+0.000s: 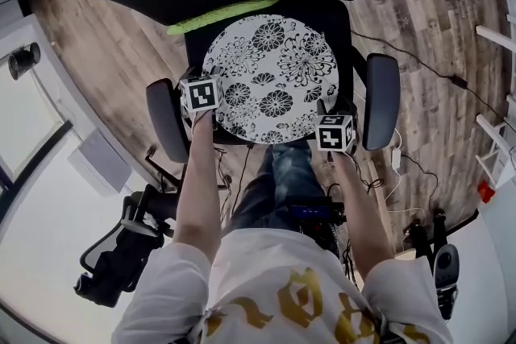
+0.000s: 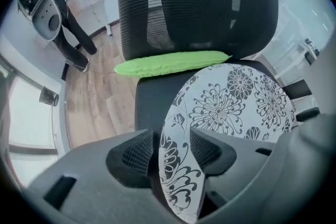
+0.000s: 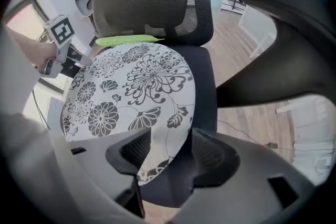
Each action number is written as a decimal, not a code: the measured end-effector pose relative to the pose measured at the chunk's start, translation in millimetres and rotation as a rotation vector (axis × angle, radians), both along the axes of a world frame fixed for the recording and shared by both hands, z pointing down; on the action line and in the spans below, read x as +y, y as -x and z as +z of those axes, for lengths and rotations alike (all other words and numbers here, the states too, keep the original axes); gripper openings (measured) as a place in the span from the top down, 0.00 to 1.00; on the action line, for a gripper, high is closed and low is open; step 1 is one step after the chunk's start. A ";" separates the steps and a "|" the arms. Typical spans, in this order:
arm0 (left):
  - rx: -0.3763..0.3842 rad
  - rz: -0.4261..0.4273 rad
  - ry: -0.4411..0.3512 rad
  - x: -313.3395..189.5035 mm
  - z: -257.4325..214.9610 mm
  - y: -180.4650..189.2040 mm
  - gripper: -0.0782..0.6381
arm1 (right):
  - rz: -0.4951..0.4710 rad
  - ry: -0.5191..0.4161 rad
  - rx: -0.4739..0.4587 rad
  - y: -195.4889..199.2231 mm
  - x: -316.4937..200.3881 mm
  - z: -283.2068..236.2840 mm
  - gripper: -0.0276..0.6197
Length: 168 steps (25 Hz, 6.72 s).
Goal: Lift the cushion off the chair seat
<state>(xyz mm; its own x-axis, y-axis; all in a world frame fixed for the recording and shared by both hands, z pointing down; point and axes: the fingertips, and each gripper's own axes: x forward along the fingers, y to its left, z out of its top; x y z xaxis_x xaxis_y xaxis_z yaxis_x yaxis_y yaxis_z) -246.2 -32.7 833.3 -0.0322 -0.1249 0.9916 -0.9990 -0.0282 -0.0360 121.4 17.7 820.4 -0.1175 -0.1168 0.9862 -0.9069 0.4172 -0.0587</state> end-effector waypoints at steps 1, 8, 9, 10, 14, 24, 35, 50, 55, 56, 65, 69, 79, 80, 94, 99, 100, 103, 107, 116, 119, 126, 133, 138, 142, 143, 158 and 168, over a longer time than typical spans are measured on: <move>-0.020 0.012 0.011 0.5 1.4 2.2 0.62 | 0.011 0.003 -0.002 -0.2 -1.9 2.1 0.63; -0.043 0.015 0.074 8.8 22.2 2.4 0.62 | 0.032 0.048 -0.005 -1.0 -4.3 14.5 0.62; -0.052 0.017 0.077 7.8 23.6 2.7 0.62 | 0.045 0.056 -0.006 -1.3 -4.8 17.5 0.62; -0.064 0.014 0.081 7.0 23.7 3.7 0.62 | 0.063 0.064 -0.005 -1.6 -4.8 19.9 0.62; -0.069 -0.019 0.098 7.9 22.4 -0.5 0.68 | 0.080 0.069 0.021 -4.6 -3.0 22.7 0.62; -0.040 0.065 0.151 13.7 21.1 -17.2 0.84 | 0.069 0.144 0.010 -4.3 -3.7 22.4 0.83; -0.023 0.128 0.128 13.5 4.1 -20.4 0.85 | 0.195 0.168 -0.047 7.2 -7.0 5.5 0.92; 0.017 0.137 0.097 15.3 -29.8 -35.6 0.85 | 0.147 0.135 -0.049 22.8 -16.2 -30.3 0.92; 0.033 0.106 0.076 20.0 -42.0 -35.1 0.85 | 0.128 0.104 -0.056 29.7 -22.5 -43.3 0.92; 0.034 0.103 0.072 19.9 -44.2 -35.4 0.85 | 0.121 0.094 -0.062 31.2 -25.6 -45.4 0.92; 0.042 0.103 0.035 14.6 -61.1 -38.4 0.85 | 0.104 0.041 -0.050 23.1 -46.0 -54.8 0.92; 0.045 0.117 0.021 13.3 -69.9 -38.5 0.85 | 0.098 0.023 -0.063 24.2 -52.2 -59.8 0.92; 0.084 0.105 -0.019 14.5 -96.1 -40.6 0.85 | 0.135 -0.004 -0.100 22.4 -47.6 -74.9 0.92; 0.083 0.104 -0.028 13.5 -101.0 -39.8 0.85 | 0.132 -0.012 -0.101 22.3 -48.8 -76.9 0.92; 0.108 0.043 -0.093 26.6 -143.5 -26.4 0.85 | 0.122 -0.079 -0.119 16.6 -52.4 -117.3 0.92; 0.124 0.025 -0.128 28.7 -164.8 -24.1 0.85 | 0.129 -0.130 -0.144 23.7 -52.8 -139.6 0.92; 0.129 0.026 -0.139 27.2 -168.9 -22.8 0.85 | 0.124 -0.143 -0.148 25.6 -54.5 -144.4 0.92; 0.143 0.036 -0.156 24.8 -180.4 -21.6 0.85 | 0.112 -0.154 -0.147 24.8 -56.2 -153.5 0.92; 0.149 0.042 -0.182 23.1 -196.0 -18.1 0.85 | 0.132 -0.165 -0.176 21.1 -56.6 -167.7 0.92; 0.162 0.052 -0.260 27.4 -234.2 -17.6 0.85 | 0.109 -0.220 -0.187 20.4 -55.8 -203.5 0.92; 0.175 0.048 -0.285 31.8 -248.0 -17.3 0.85 | 0.110 -0.243 -0.188 21.6 -54.2 -219.8 0.92; 0.185 0.058 -0.374 31.9 -287.0 -16.8 0.85 | 0.144 -0.313 -0.222 18.7 -48.2 -257.0 0.92; 0.184 0.086 -0.430 37.1 -315.0 -28.2 0.85 | 0.156 -0.363 -0.255 6.9 -35.2 -277.9 0.92; 0.189 0.095 -0.446 43.4 -322.2 -33.1 0.85 | 0.158 -0.377 -0.261 2.4 -27.8 -286.7 0.92; 0.194 0.105 -0.452 43.9 -325.1 -35.8 0.85 | 0.158 -0.388 -0.251 0.1 -26.4 -289.0 0.92; 0.195 0.108 -0.454 44.0 -326.2 -37.0 0.85 | 0.159 -0.398 -0.248 -1.0 -25.8 -290.5 0.92; 0.216 0.149 -0.500 54.7 -344.8 -55.3 0.85 | 0.203 -0.436 -0.292 -10.2 -2.9 -300.0 0.92; 0.218 0.152 -0.489 49.1 -340.1 -56.6 0.85 | 0.226 -0.411 -0.293 -16.9 -1.0 -288.0 0.92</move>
